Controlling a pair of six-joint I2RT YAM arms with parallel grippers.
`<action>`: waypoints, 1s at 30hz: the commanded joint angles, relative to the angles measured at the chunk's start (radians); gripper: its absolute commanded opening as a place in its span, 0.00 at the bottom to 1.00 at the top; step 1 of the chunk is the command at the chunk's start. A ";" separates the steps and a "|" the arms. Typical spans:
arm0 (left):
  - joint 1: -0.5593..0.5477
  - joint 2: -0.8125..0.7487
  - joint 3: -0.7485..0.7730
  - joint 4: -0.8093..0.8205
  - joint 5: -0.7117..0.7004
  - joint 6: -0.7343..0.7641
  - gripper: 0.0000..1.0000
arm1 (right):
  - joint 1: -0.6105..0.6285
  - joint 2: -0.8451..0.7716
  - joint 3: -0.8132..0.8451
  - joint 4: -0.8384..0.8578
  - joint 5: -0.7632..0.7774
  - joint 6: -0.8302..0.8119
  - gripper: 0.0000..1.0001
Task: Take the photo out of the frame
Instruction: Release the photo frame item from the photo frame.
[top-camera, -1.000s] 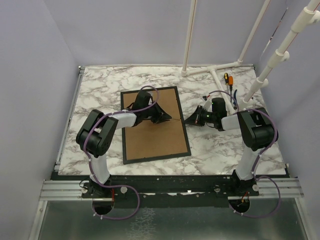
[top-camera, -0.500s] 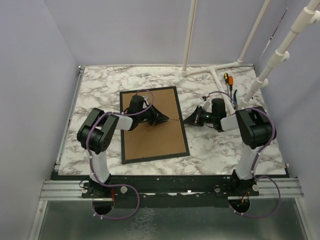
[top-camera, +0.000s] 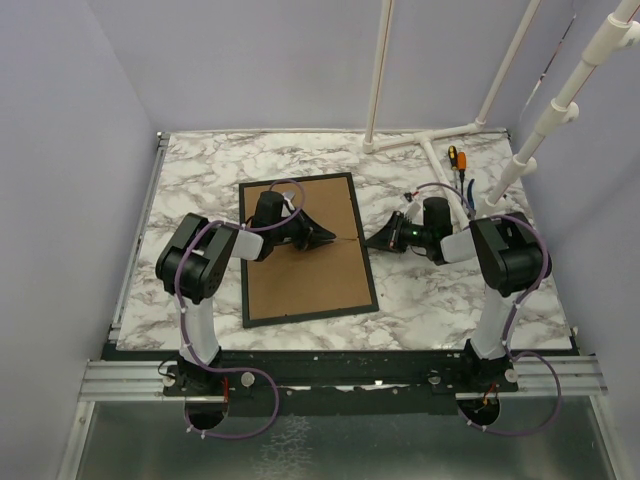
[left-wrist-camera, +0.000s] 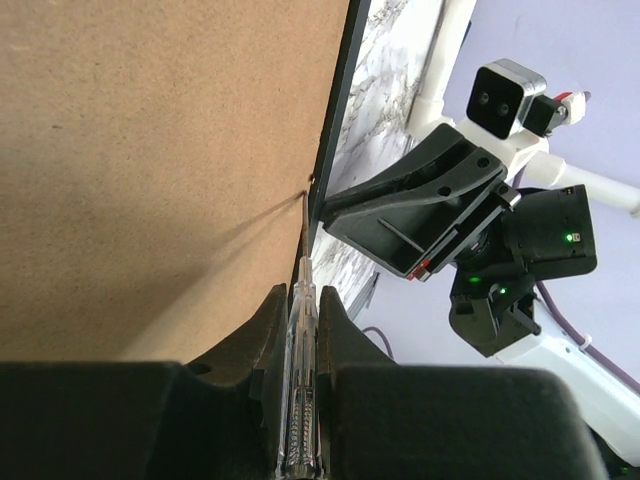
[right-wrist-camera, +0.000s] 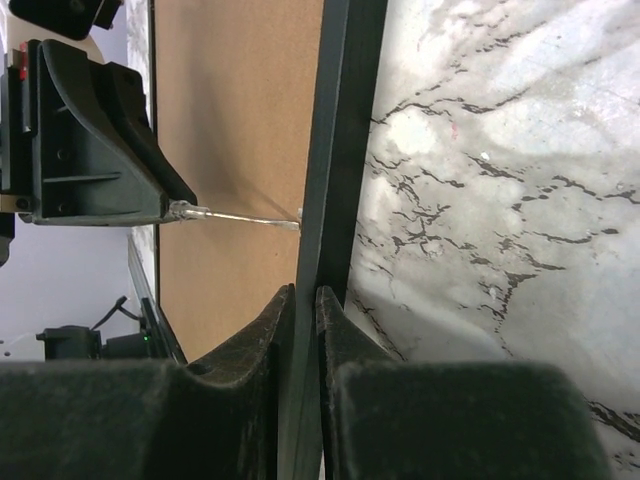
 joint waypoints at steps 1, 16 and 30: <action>0.012 0.036 -0.010 -0.008 -0.015 0.008 0.00 | 0.006 0.039 0.000 0.020 -0.037 0.000 0.16; 0.008 0.062 -0.001 0.047 -0.012 -0.034 0.00 | 0.007 0.051 0.005 0.009 -0.041 -0.003 0.16; -0.020 0.071 0.013 0.052 -0.002 -0.044 0.00 | 0.012 0.054 0.020 -0.006 -0.043 -0.006 0.16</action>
